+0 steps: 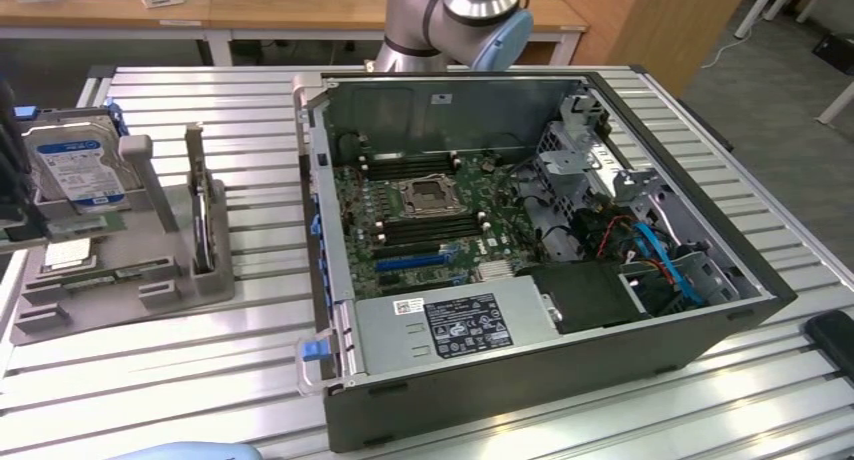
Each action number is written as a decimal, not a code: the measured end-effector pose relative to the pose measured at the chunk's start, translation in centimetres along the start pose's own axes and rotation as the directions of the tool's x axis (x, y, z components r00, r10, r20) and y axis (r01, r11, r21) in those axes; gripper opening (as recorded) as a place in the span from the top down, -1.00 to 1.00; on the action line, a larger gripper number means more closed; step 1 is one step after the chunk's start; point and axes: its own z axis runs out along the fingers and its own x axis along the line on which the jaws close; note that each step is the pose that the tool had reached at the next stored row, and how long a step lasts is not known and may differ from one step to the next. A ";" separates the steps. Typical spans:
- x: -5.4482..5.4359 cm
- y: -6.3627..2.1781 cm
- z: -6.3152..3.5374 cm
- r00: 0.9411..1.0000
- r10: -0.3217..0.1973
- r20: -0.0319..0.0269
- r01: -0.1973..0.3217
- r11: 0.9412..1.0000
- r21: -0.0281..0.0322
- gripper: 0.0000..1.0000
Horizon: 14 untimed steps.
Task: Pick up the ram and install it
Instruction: 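Pick up the ram and move it above insertion slot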
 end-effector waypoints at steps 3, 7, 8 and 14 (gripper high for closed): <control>0.0 0.04 -0.80 1.000 0.003 0.001 -0.003 1.000 -0.003 0.75; 0.0 0.10 -1.87 1.000 0.007 0.001 -0.007 1.000 -0.007 0.75; 0.0 0.12 -2.13 1.000 0.008 0.002 -0.008 1.000 -0.008 0.75; 0.0 0.19 -3.47 1.000 0.025 0.003 -0.025 1.000 -0.013 0.75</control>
